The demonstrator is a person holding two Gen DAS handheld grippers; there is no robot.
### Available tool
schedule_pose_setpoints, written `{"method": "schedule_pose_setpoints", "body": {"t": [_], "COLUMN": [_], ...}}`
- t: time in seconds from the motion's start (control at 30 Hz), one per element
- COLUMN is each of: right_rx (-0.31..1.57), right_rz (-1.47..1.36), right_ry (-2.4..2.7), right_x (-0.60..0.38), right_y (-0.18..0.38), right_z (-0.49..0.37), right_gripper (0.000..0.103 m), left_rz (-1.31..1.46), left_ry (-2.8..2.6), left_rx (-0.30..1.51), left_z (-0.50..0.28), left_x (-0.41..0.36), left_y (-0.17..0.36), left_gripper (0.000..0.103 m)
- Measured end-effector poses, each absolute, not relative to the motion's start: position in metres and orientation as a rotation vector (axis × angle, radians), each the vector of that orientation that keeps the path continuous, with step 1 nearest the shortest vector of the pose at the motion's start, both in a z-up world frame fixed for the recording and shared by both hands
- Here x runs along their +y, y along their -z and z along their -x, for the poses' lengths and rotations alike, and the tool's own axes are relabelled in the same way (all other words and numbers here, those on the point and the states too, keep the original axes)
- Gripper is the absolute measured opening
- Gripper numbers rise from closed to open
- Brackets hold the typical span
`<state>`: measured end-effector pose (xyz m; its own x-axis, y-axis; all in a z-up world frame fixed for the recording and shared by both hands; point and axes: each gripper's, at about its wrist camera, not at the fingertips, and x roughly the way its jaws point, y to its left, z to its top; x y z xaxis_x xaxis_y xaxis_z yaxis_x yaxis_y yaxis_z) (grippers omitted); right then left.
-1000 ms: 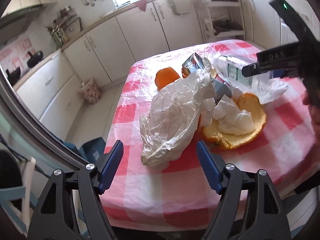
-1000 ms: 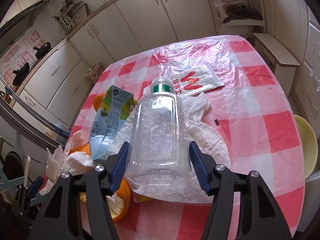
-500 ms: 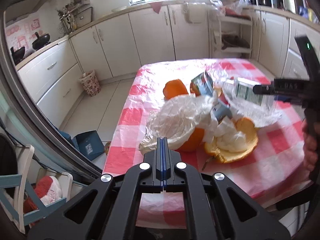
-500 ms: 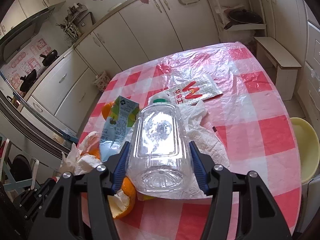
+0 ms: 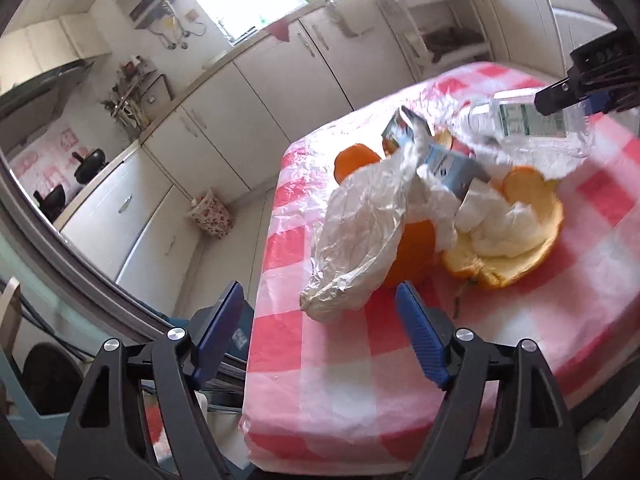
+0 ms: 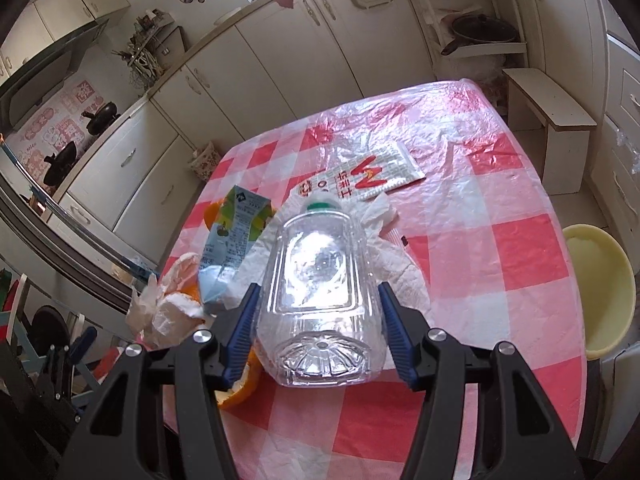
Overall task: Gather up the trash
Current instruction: 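Grasp the crumpled white plastic bag with the left tool while the right tool holds the bottle, then carry the bag and bottle to the yellow bucket and release both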
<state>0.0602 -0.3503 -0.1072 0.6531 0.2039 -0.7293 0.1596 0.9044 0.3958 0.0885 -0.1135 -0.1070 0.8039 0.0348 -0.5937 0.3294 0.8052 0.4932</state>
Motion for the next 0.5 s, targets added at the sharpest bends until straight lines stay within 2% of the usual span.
{"method": "schedule_pose_setpoints", "body": {"t": [0.13,0.2,0.27,0.4,0.47,0.5], "right_rx": [0.920,0.938,0.946,0.919,0.891,0.878], "right_rz": [-0.435,-0.438,-0.435,-0.404,-0.407,-0.413], "right_ry": [-0.018,-0.016,-0.018,-0.017,-0.018,-0.021], "right_x": [-0.347,-0.347,-0.346,-0.343,-0.345,-0.346], "right_y": [0.124,0.132,0.135,0.128,0.120,0.117], "right_z": [-0.064,-0.068,-0.071,-0.069,-0.065,-0.063], "right_gripper": [0.061,0.063,0.063,0.059,0.058,0.057], "left_rz": [-0.669,-0.661,-0.617,-0.524,-0.463,-0.425], "left_ry": [0.160,0.182,0.231,0.248,0.247,0.253], "left_rx": [0.619,0.640,0.688,0.719,0.714,0.717], "left_z": [-0.104,-0.112,-0.122,-0.130,-0.129,-0.129], "left_x": [-0.124,-0.127,-0.126,-0.116,-0.107,-0.102], "left_y": [0.121,0.126,0.129,0.120,0.107,0.100], "left_gripper": [0.075,0.070,0.033,0.023,0.011,0.011]}}
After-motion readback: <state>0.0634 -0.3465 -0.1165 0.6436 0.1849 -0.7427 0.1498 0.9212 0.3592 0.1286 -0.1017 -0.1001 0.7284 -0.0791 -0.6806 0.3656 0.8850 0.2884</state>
